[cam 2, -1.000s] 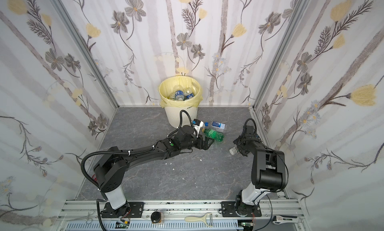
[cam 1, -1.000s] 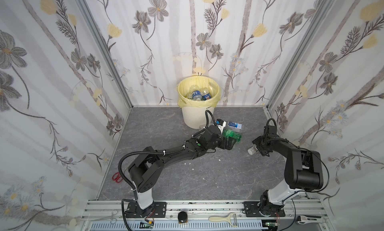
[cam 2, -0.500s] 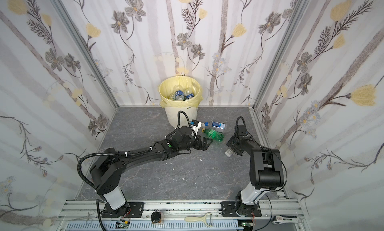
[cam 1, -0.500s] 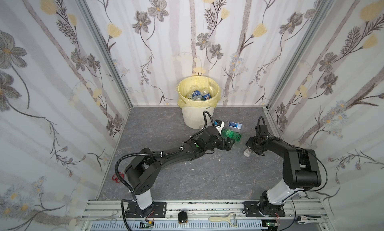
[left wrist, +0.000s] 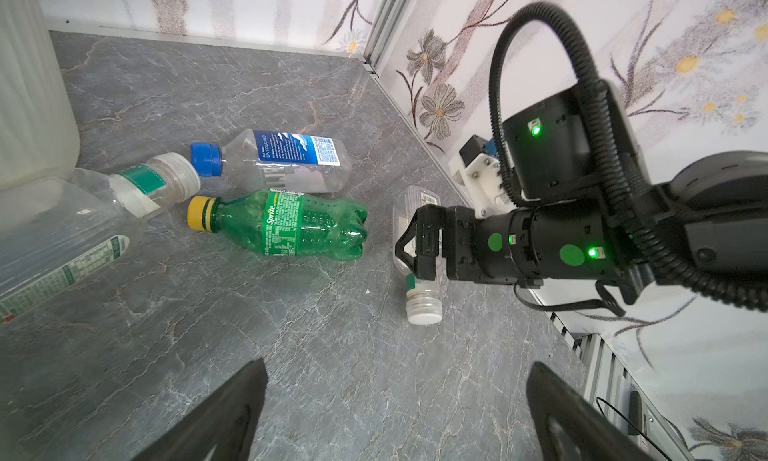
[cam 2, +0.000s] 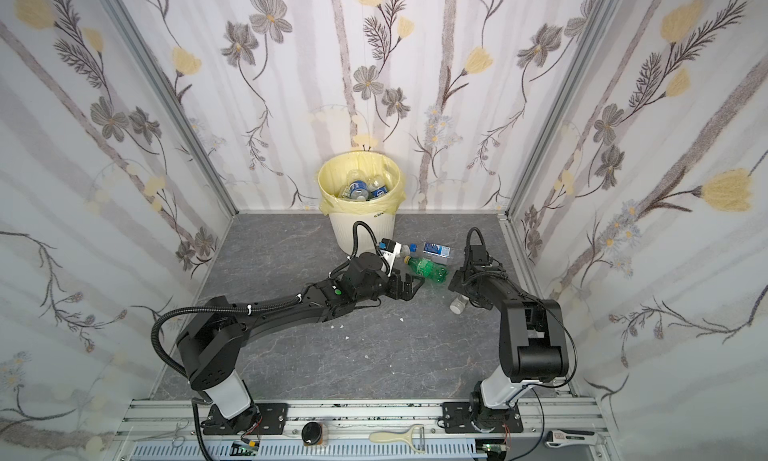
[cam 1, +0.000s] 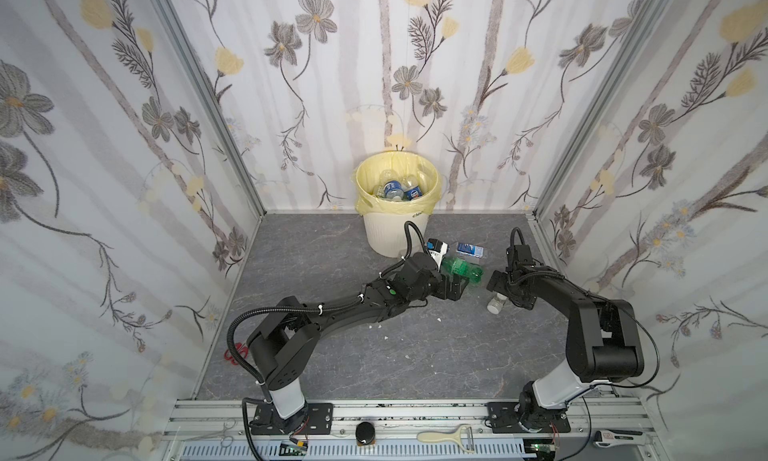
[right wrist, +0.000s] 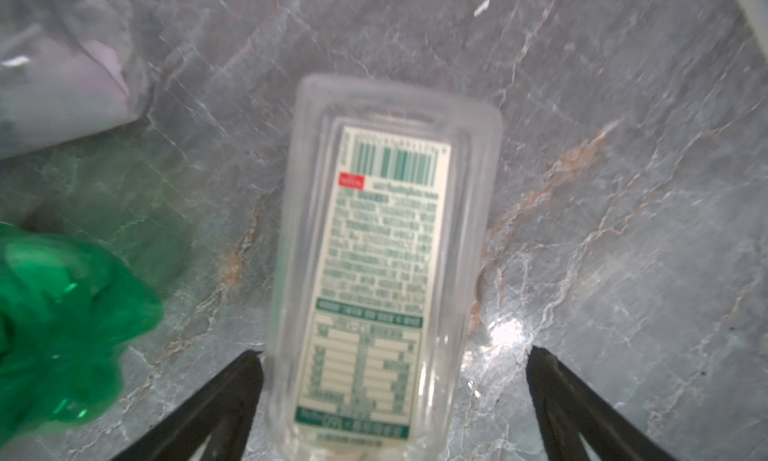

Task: Throw the plastic bottles in the bin
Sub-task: 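Position the right gripper over the clear white-cap bottle while the left gripper hovers, then lower the right gripper and close it on the clear white-cap bottle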

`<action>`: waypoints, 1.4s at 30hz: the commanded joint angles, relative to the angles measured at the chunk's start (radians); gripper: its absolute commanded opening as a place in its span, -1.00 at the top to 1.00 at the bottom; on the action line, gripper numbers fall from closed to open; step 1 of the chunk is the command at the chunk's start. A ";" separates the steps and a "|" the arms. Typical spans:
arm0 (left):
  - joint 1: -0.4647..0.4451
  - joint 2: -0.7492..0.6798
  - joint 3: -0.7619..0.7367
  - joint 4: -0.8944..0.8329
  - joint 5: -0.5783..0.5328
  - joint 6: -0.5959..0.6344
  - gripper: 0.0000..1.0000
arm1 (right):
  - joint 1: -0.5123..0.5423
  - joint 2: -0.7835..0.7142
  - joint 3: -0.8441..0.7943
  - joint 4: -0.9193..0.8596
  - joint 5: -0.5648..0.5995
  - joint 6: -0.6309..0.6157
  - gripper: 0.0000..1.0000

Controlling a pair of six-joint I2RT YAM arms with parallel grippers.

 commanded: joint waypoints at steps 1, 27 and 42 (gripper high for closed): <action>0.000 -0.009 -0.006 0.034 -0.007 0.000 -1.00 | -0.003 0.028 0.061 -0.016 0.064 -0.048 -0.99; 0.000 -0.017 -0.013 0.040 -0.005 0.009 -1.00 | 0.117 0.242 0.236 -0.105 0.240 -0.245 -0.36; -0.001 -0.024 -0.016 0.040 0.001 -0.002 -1.00 | 0.119 0.222 0.219 -0.076 0.161 -0.254 -0.48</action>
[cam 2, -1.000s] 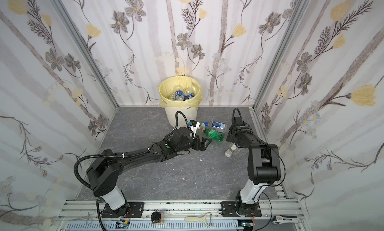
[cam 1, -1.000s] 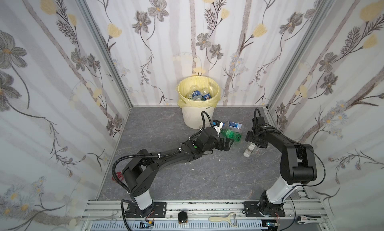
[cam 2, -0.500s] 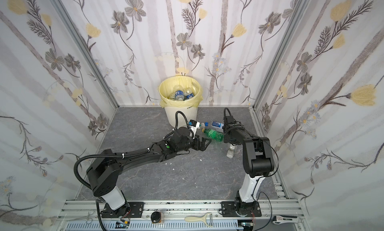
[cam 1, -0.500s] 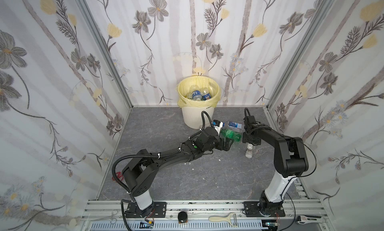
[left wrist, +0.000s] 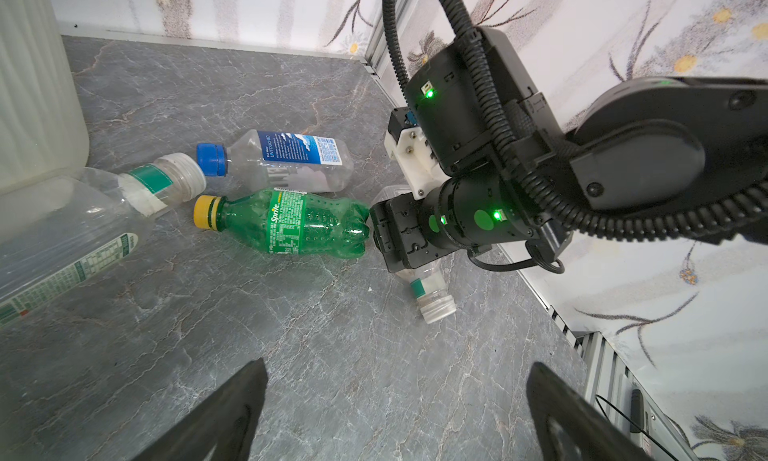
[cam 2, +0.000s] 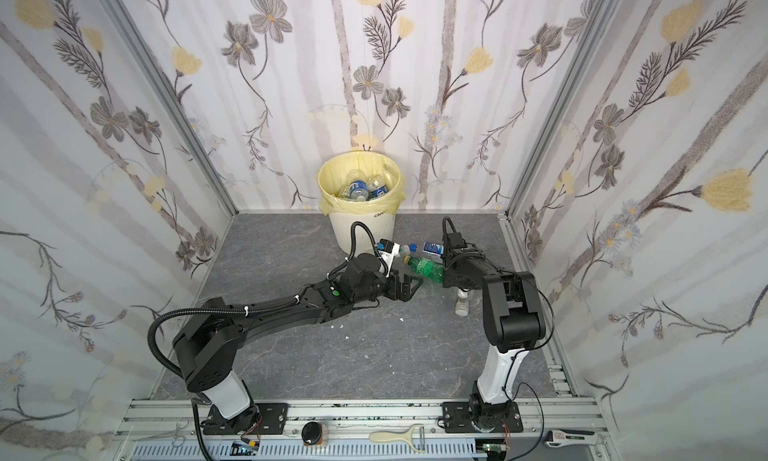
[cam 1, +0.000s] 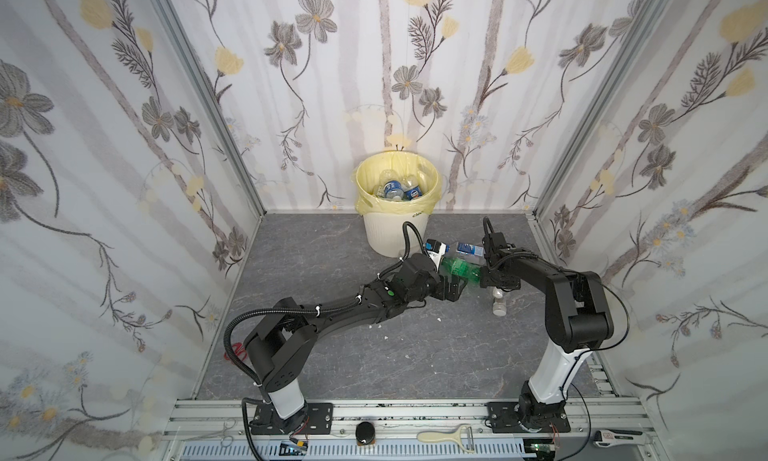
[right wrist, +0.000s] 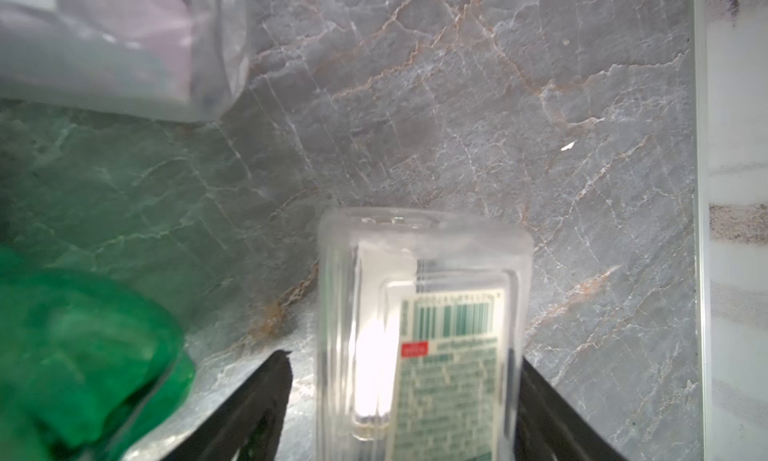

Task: Throw the plastic bottles in the bin
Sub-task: 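Lower the right gripper and close it on the clear white-cap bottle, then raise the clear bottle with the right gripper over the bin while the left arm rises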

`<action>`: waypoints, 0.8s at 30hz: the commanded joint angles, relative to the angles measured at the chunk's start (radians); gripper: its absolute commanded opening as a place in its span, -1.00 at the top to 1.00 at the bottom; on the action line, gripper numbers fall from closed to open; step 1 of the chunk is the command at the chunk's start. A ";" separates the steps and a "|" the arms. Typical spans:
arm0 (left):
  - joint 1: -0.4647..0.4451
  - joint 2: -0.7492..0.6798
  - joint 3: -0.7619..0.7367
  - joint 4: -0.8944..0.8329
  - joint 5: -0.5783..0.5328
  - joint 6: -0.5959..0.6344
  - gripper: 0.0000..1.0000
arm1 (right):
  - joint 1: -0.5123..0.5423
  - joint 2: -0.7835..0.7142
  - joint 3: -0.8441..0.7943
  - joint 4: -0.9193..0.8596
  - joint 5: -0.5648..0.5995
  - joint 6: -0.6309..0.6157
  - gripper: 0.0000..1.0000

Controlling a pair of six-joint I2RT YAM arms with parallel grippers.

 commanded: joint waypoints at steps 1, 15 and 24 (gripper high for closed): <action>-0.001 -0.009 0.001 0.033 0.003 -0.007 -1.00 | -0.001 -0.005 0.005 0.021 -0.023 -0.001 -0.47; 0.000 -0.042 0.043 -0.034 -0.018 -0.032 -1.00 | -0.016 -0.070 -0.026 0.069 -0.117 0.045 -0.15; 0.004 -0.127 0.102 -0.136 -0.053 -0.008 -1.00 | -0.016 -0.261 0.028 0.050 -0.199 0.095 -0.15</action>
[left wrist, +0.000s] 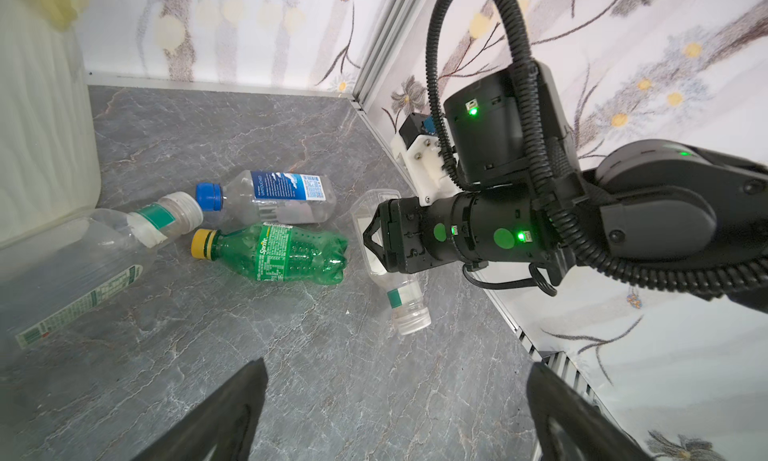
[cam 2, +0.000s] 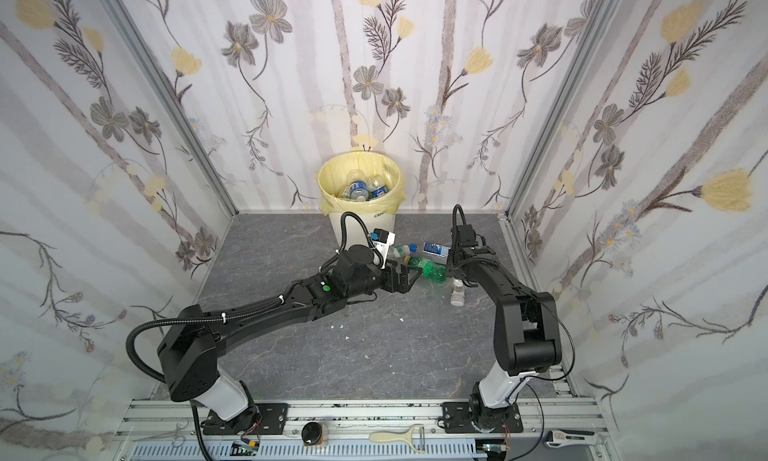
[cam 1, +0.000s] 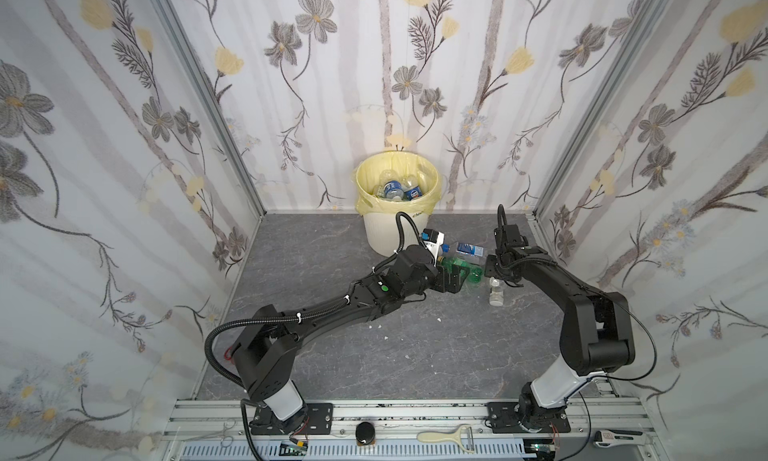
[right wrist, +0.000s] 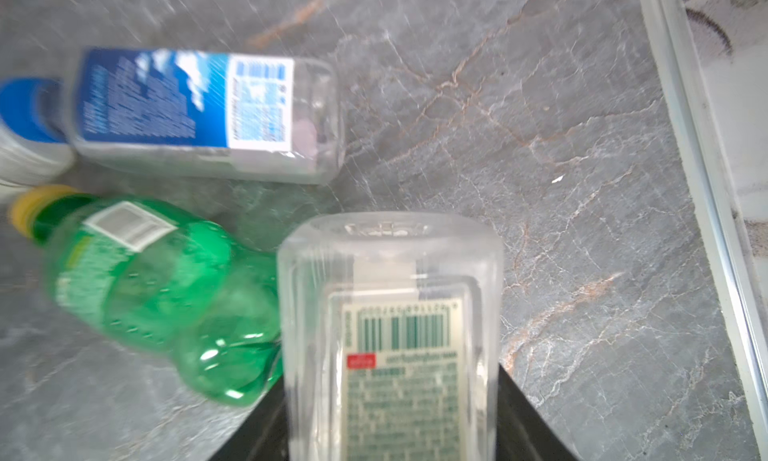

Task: Throw the plastic bottles in the bin
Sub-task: 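Raise the clear bottle with the right gripper over the bin while the left arm rises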

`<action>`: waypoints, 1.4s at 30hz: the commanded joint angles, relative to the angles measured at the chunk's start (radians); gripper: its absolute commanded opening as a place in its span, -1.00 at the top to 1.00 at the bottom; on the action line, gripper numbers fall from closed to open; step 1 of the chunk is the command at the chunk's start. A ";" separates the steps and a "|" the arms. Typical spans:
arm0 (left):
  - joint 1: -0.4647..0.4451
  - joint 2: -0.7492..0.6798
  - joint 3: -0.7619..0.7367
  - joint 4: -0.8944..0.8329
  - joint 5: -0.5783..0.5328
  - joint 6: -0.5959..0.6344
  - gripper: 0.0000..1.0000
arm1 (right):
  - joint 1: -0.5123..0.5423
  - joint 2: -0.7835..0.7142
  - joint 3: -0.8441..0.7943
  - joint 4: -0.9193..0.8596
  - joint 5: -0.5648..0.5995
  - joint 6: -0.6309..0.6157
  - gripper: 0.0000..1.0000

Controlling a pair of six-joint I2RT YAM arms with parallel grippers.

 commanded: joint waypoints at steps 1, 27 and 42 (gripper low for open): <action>0.003 -0.038 0.034 -0.055 -0.054 0.035 -1.00 | 0.004 -0.077 0.034 0.045 -0.072 0.038 -0.15; 0.335 -0.186 0.241 -0.272 -0.037 0.036 -1.00 | 0.275 -0.024 0.605 0.735 -0.226 0.157 -0.10; 0.364 -0.230 0.274 -0.287 -0.096 0.113 -1.00 | 0.262 -0.042 0.763 0.900 0.041 0.057 -0.19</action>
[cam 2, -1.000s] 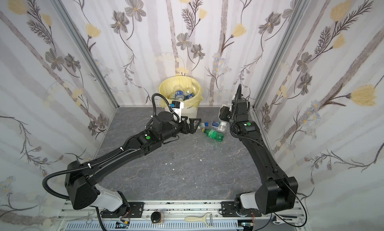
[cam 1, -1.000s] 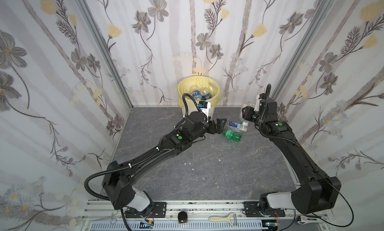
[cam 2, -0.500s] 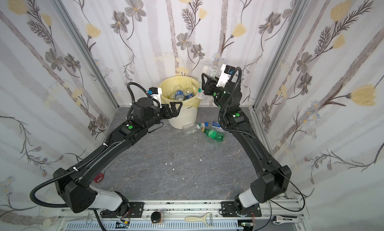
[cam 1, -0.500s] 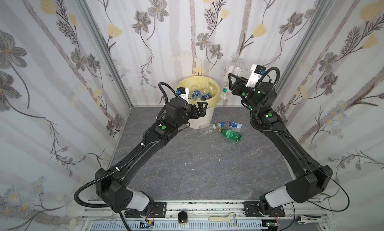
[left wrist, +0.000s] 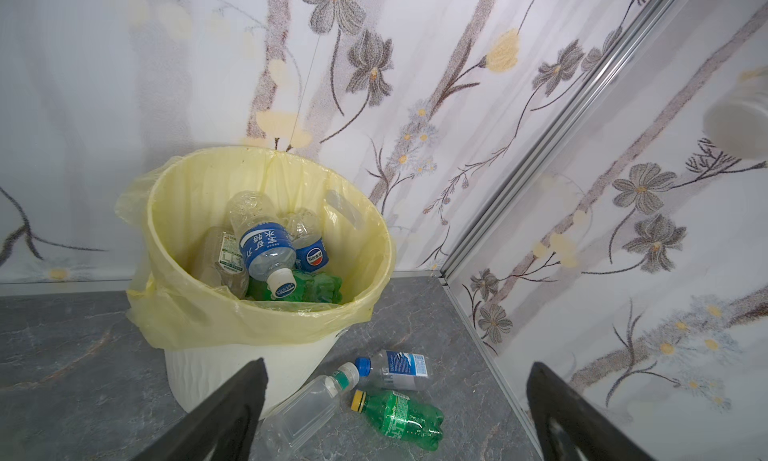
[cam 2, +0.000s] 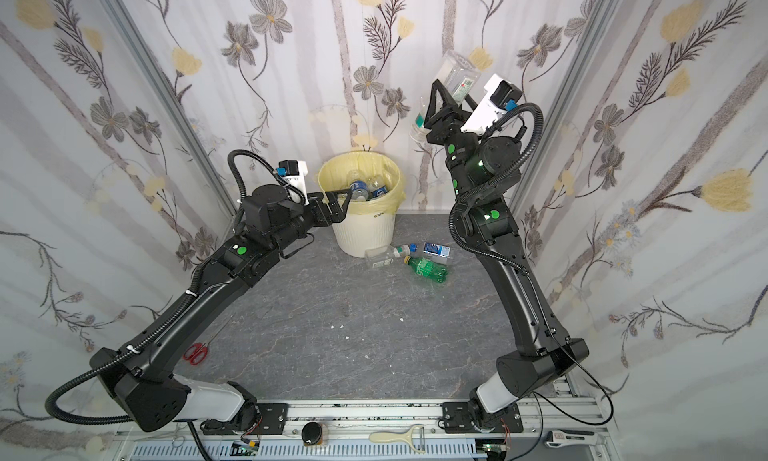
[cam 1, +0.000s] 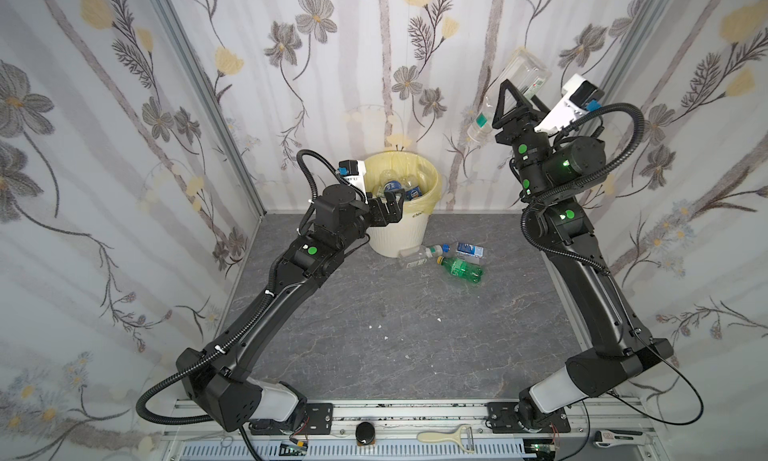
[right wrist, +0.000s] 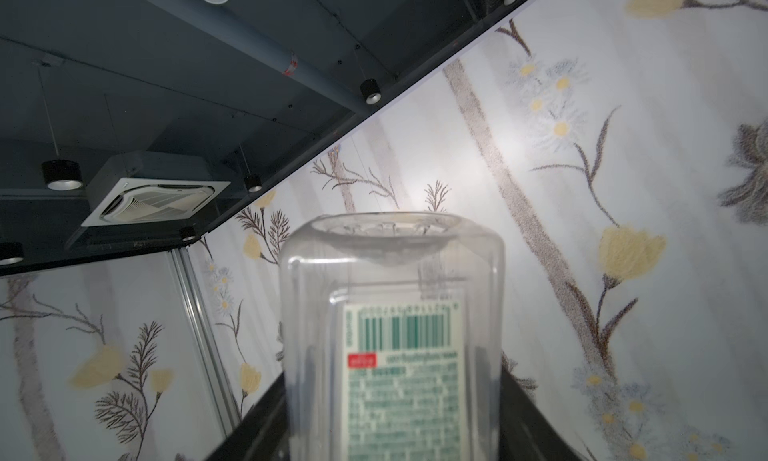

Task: Throw the plastic bottles in the bin
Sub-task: 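Raise the clear bottle with the right gripper over the bin while the left arm rises, then open the right gripper over the bin to drop the clear bottle, then lower both grippers from the bin toward the green Sprite bottle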

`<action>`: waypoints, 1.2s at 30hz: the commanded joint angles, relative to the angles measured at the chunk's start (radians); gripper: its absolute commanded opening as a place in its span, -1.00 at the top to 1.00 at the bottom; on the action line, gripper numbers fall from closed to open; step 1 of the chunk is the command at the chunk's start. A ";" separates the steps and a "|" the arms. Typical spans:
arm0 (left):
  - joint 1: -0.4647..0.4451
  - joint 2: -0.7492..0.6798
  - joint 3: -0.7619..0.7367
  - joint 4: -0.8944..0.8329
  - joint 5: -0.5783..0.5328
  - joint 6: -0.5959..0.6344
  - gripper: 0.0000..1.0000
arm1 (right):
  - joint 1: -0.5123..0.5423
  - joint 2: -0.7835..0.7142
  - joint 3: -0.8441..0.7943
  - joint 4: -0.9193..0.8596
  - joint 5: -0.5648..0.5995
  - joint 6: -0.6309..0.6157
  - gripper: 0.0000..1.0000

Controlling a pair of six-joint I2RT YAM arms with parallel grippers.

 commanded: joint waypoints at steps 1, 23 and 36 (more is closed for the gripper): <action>0.007 -0.015 -0.007 0.002 -0.029 0.032 -1.00 | -0.002 0.058 0.008 0.088 0.074 0.007 -0.19; 0.027 -0.053 -0.087 -0.009 -0.008 -0.015 -1.00 | -0.004 0.327 0.117 -0.093 -0.108 0.240 -0.99; 0.026 -0.033 -0.149 -0.009 0.053 -0.096 -1.00 | -0.077 0.118 -0.169 -0.138 -0.165 0.199 -0.99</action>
